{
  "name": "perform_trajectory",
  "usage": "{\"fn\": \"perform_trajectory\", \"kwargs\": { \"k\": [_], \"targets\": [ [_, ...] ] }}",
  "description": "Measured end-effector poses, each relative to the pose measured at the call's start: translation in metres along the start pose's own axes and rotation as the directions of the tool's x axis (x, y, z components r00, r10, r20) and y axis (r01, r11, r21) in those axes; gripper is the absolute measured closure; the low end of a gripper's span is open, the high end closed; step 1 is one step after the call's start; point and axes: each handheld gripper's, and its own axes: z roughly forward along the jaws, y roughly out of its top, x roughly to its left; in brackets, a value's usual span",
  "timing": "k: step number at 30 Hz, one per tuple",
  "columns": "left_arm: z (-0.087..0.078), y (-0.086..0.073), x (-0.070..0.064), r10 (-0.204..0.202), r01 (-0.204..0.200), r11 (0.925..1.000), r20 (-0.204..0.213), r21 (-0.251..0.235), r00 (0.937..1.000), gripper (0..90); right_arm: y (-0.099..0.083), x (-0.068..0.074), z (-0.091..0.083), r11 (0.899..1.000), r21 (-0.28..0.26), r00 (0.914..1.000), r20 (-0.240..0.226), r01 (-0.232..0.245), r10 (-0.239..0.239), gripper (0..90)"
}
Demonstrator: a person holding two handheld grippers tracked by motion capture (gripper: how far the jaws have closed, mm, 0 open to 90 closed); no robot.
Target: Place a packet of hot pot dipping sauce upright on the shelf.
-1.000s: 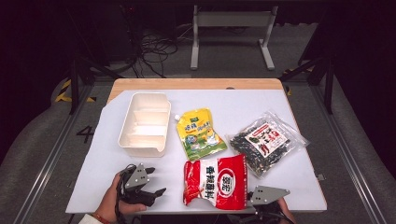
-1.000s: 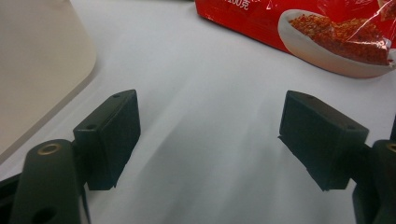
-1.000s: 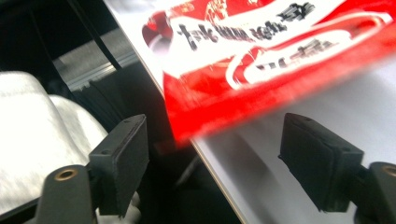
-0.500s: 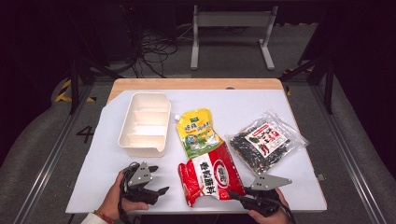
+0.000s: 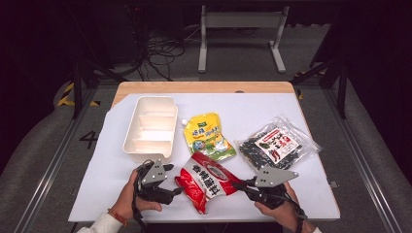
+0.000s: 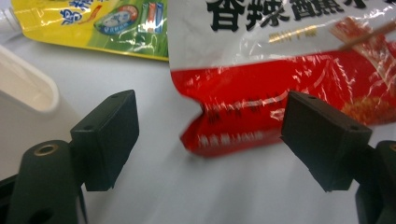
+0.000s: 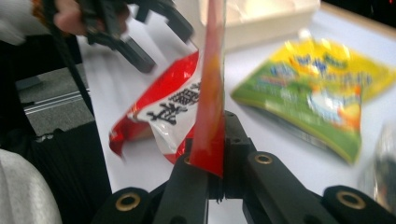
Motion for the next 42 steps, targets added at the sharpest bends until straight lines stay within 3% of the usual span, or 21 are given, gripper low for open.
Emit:
{"fn": "perform_trajectory", "kwargs": {
  "k": [1,4,8,11,17,19,20,24,26,27,29,30,31,32,35,37,39,42],
  "targets": [
    [0.001,0.003,0.001,0.001,-0.001,0.9999,0.019,-0.012,0.9998,20.1,0.010,0.002,0.001,0.999,-0.019,0.9992,-0.009,0.040,-0.040,89.6],
    [0.002,0.008,0.001,0.011,-0.009,0.9995,0.073,-0.030,0.9972,24.7,0.021,0.005,0.002,0.996,-0.053,0.9966,-0.026,0.076,-0.078,89.6],
    [0.004,0.011,0.002,0.008,-0.002,0.9986,0.111,-0.053,0.9938,26.6,0.031,0.007,0.004,0.991,-0.090,0.9943,-0.038,0.096,-0.100,89.6],
    [0.005,0.014,0.001,0.021,-0.007,0.9969,0.179,-0.079,0.9835,35.2,0.039,0.009,0.008,0.988,-0.105,0.9928,-0.032,0.112,-0.115,89.5],
    [0.009,0.019,0.000,0.018,0.005,0.9949,0.224,-0.101,0.9743,45.8,0.041,0.005,0.015,0.989,-0.130,0.9967,-0.027,0.073,-0.077,89.4],
    [0.010,0.019,0.000,0.016,0.006,0.9952,0.229,-0.098,0.9733,54.0,0.040,0.003,0.016,0.989,-0.138,0.9980,-0.019,0.057,-0.060,89.4],
    [0.010,0.018,0.001,0.015,0.012,0.9941,0.245,-0.108,0.9694,59.2,0.040,0.002,0.016,0.989,-0.140,0.9983,-0.015,0.053,-0.056,89.3],
    [0.007,0.015,0.001,0.025,0.009,0.9916,0.257,-0.129,0.9662,88.1,0.033,-0.002,0.018,0.989,-0.150,0.9998,-0.016,0.006,-0.009,88.5],
    [0.007,0.015,0.001,0.016,0.017,0.9924,0.265,-0.122,0.9642,89.7,0.031,-0.004,0.018,0.989,-0.149,0.9998,-0.014,-0.013,0.011,85.1],
    [0.006,0.014,0.001,0.001,0.031,0.9922,0.262,-0.120,0.9651,89.8,0.030,-0.004,0.018,0.989,-0.147,0.9998,-0.009,-0.017,0.016,81.5],
    [0.004,0.012,0.002,-0.014,0.048,0.9909,0.258,-0.126,0.9660,89.8,0.029,-0.005,0.016,0.990,-0.139,0.9988,0.030,-0.034,0.038,64.0],
    [0.003,0.011,0.003,-0.018,0.054,0.9901,0.262,-0.130,0.9649,89.9,0.027,-0.006,0.014,0.990,-0.132,0.9983,0.032,-0.045,0.049,59.7],
    [0.001,0.011,0.003,-0.024,0.062,0.9887,0.264,-0.137,0.9642,89.9,0.023,-0.008,0.008,0.991,-0.118,0.9973,0.035,-0.060,0.065,45.3],
    [-0.001,0.011,0.002,-0.021,0.059,0.9884,0.259,-0.140,0.9657,89.9,0.020,-0.009,0.005,0.992,-0.104,0.9964,0.037,-0.072,0.076,41.9],
    [-0.011,0.012,-0.001,-0.011,0.053,0.9850,0.249,-0.164,0.9684,89.9,0.011,-0.013,-0.004,0.993,-0.070,0.9943,0.038,-0.097,0.100,38.3],
    [-0.015,0.012,-0.002,-0.008,0.052,0.9835,0.243,-0.173,0.9699,89.9,-0.003,-0.018,-0.017,0.989,-0.061,0.9884,0.063,-0.135,0.138,34.8],
    [-0.020,0.011,-0.001,-0.006,0.048,0.9785,0.206,-0.201,0.9785,89.9,-0.013,-0.021,-0.025,0.987,-0.033,0.9835,0.082,-0.159,0.161,33.2],
    [-0.029,0.012,0.001,-0.001,0.043,0.9705,0.173,-0.237,0.9850,90.0,-0.030,-0.025,-0.031,0.975,0.013,0.9742,0.048,-0.221,0.221,31.5]
  ]
}}
